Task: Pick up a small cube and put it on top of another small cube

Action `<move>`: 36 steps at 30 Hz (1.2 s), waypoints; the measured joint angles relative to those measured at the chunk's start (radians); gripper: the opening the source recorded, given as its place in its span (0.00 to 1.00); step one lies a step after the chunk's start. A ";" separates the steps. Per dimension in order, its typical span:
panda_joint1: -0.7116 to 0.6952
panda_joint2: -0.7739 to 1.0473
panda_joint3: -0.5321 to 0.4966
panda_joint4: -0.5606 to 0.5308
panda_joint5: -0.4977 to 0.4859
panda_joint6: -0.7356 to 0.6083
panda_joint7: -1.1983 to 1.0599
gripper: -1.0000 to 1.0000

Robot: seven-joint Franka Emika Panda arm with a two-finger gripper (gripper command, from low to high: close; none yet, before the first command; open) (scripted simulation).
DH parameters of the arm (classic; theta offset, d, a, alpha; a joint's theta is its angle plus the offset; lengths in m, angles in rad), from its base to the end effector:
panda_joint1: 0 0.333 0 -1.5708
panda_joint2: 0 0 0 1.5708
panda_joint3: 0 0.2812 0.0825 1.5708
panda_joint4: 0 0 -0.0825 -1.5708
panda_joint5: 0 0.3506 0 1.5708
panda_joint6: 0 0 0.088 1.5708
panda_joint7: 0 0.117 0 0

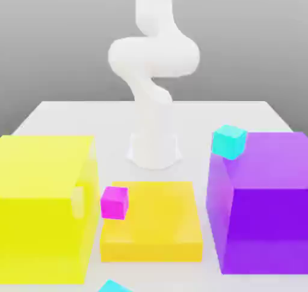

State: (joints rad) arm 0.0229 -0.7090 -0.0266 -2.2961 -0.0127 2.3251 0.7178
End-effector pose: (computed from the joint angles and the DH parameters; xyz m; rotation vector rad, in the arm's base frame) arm 0.3753 -0.0048 0.6495 -2.5391 0.9509 -0.9787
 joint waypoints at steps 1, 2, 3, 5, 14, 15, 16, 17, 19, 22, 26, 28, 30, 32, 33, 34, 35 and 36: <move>0.010 0.039 -0.012 0.002 -0.005 0.011 -0.036 0.50; 0.019 0.077 -0.024 0.003 -0.009 0.021 -0.071 0.50; 0.028 0.113 -0.036 0.005 -0.012 0.032 -0.106 0.50; 0.046 0.186 -0.061 0.008 -0.015 0.052 -0.177 0.50; 0.102 0.511 -0.159 0.021 0.022 0.142 -0.531 0.50; 0.104 0.548 -0.167 0.023 0.032 0.152 -0.574 0.50; 0.105 0.585 -0.173 0.025 0.041 0.162 -0.617 0.50; 0.104 0.621 -0.177 0.026 0.052 0.172 -0.661 0.50; 0.098 0.695 -0.182 0.029 0.073 0.192 -0.748 0.50; 0.079 0.806 -0.175 0.034 0.102 0.221 -0.877 0.50; 0.047 0.952 -0.155 0.041 0.126 0.260 -1.039 0.50; 0.023 1.024 -0.139 0.044 0.128 0.280 -1.114 0.50; 0.004 1.096 -0.124 0.051 0.133 0.312 -1.168 0.50; -0.012 1.168 -0.107 0.064 0.147 0.362 -1.191 0.50; -0.018 1.204 -0.098 0.072 0.155 0.389 -1.199 0.50; -0.025 1.233 -0.090 0.078 0.161 0.411 -1.204 0.00; -0.025 1.233 -0.090 0.078 0.161 0.411 -1.204 0.00; -0.025 1.233 -0.090 0.078 0.161 0.411 -1.204 0.00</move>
State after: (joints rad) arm -0.0021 0.5244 -0.1171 -2.2184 0.1484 2.7362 -0.4866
